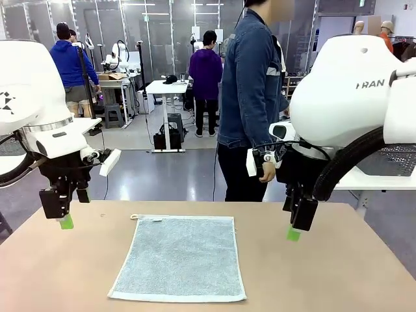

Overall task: Fold the towels and place them in the basket.
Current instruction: When a person lays out a Towel with hook on the table, fold it in half twice.

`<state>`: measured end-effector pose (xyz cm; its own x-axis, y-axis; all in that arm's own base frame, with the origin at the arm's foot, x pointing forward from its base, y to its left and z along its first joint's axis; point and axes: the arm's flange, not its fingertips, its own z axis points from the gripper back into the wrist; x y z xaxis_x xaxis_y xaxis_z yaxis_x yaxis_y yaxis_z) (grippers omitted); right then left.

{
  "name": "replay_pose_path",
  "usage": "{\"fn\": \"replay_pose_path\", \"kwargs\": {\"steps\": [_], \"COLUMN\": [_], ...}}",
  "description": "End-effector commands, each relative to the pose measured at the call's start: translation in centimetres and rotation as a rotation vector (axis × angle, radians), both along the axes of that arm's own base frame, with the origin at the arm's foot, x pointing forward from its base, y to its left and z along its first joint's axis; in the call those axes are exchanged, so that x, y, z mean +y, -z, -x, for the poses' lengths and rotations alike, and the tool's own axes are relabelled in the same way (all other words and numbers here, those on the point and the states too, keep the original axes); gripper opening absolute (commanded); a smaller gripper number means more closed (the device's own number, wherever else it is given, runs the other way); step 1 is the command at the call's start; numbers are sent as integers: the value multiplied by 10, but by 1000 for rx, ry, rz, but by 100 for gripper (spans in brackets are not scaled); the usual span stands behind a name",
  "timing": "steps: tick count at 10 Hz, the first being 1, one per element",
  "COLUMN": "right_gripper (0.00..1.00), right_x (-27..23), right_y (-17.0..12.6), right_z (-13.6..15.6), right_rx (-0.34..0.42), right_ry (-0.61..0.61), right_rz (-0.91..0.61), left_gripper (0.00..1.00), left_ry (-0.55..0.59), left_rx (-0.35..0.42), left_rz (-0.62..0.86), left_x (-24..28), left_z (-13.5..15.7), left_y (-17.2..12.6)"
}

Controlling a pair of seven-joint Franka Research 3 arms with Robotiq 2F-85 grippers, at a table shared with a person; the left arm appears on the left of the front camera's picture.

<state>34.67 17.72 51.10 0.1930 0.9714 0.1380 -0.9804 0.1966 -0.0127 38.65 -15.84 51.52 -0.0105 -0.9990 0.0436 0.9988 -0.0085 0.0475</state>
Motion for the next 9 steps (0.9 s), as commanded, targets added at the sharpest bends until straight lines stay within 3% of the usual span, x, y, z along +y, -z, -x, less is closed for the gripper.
{"fn": "replay_pose_path", "kwargs": {"steps": [1, 6, 9], "right_gripper": [100, 100, 100], "right_x": [1, 1, 34], "right_y": [2, 0, 29], "right_z": [1, 1, 12], "right_rx": [4, 4, -33], "right_ry": [4, -6, -62], "right_rz": [10, -5, 57], "left_gripper": [100, 100, 100], "left_ry": [10, 5, 30], "left_rx": [4, 3, -49], "left_rz": [-5, 6, -24], "left_x": [0, -1, -24], "left_z": [0, 0, 15], "left_y": [0, 0, 26]}}
